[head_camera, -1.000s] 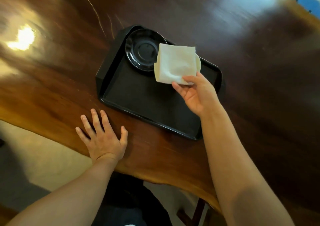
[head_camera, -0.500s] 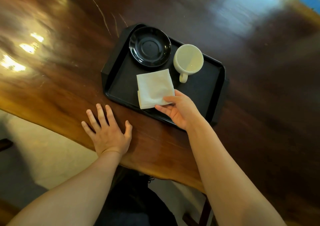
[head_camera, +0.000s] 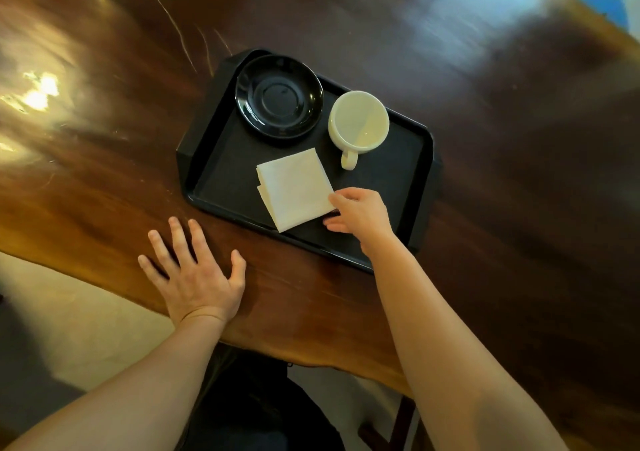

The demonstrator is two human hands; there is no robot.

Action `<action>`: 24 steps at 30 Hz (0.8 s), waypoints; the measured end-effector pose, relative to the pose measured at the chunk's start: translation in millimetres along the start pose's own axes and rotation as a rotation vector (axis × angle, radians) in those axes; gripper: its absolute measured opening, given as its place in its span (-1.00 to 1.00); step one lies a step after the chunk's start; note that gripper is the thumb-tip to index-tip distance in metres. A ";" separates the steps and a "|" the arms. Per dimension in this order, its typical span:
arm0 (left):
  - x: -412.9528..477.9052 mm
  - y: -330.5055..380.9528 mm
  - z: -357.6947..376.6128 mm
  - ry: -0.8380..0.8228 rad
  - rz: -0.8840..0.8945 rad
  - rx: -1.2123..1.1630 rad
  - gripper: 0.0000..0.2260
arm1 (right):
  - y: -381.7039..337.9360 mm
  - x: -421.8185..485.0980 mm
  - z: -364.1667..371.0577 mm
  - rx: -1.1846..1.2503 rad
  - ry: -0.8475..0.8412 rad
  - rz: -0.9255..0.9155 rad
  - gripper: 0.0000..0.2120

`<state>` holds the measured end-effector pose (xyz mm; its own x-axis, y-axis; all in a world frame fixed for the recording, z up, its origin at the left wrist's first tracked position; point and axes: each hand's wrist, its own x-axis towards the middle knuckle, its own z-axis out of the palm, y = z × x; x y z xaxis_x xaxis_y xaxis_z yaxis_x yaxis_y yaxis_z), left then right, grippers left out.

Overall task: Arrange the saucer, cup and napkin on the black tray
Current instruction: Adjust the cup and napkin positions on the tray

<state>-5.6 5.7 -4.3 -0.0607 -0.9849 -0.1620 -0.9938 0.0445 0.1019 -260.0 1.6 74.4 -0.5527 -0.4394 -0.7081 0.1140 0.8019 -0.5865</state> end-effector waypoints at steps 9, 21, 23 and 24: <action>-0.5 0.6 0.3 0.001 -0.006 0.006 -0.22 | -23.2 9.0 -16.9 0.430 0.035 -0.040 -0.67; -0.3 -1.4 4.5 0.017 -0.007 -0.004 -0.22 | -33.2 26.4 -21.3 0.579 0.091 0.120 -0.87; -0.1 -2.3 5.0 0.017 -0.005 -0.007 -0.22 | -30.2 25.9 -25.8 0.600 0.109 0.125 -0.89; -0.1 -2.4 4.9 0.017 -0.005 -0.008 -0.22 | -28.7 25.9 -28.5 0.609 0.122 0.130 -0.88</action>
<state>-3.6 6.5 -9.3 -0.0544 -0.9878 -0.1460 -0.9933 0.0386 0.1092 -301.1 -21.3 84.1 -0.5886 -0.2761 -0.7599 0.6161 0.4554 -0.6427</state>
